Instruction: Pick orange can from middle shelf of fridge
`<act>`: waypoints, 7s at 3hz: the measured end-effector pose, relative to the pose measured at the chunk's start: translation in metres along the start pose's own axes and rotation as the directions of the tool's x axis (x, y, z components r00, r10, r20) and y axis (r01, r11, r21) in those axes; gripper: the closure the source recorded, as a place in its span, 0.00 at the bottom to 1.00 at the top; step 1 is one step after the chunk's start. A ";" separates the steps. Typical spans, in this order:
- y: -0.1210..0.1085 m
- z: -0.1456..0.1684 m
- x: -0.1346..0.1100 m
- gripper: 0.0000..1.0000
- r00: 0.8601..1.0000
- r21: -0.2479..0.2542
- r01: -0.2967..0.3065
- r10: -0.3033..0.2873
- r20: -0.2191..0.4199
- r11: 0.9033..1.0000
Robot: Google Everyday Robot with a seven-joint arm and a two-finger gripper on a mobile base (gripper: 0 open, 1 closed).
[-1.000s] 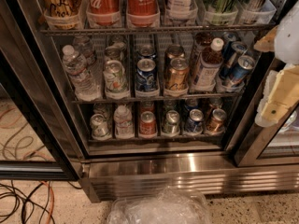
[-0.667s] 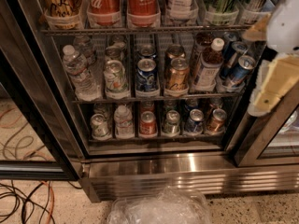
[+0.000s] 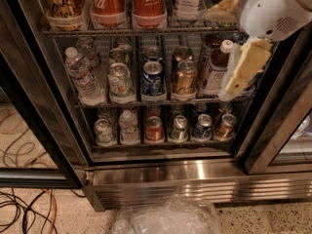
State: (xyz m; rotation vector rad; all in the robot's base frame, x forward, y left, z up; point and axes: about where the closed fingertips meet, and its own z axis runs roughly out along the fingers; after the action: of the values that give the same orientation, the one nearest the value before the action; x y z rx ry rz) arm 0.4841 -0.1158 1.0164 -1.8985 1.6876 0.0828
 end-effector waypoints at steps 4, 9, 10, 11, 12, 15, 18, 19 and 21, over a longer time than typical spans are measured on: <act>0.025 0.063 -0.104 0.00 0.953 0.069 0.027 -0.046 0.300 0.997; 0.007 0.107 -0.180 0.00 0.876 0.252 -0.115 -0.022 0.482 0.961; 0.013 0.115 -0.204 0.00 0.860 0.290 -0.149 -0.021 0.510 0.945; 0.016 0.120 -0.225 0.00 0.846 0.356 -0.224 0.000 0.533 0.907; 0.018 0.124 -0.243 0.00 0.819 0.397 -0.346 0.067 0.570 0.850; 0.000 0.110 -0.264 0.00 0.798 0.470 -0.418 0.067 0.599 0.778; -0.015 0.112 -0.269 0.00 0.705 0.550 -0.638 0.120 0.700 0.540; -0.022 0.100 -0.265 0.00 0.706 0.583 -0.651 0.106 0.700 0.487; -0.023 0.098 -0.274 0.00 0.696 0.586 -0.660 0.090 0.712 0.470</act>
Offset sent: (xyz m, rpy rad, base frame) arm -0.0020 0.0234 0.0040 0.0877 -0.0068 0.0588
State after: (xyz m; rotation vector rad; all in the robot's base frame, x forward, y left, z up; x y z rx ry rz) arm 0.4851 0.1731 1.0595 -0.6026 1.3023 0.0557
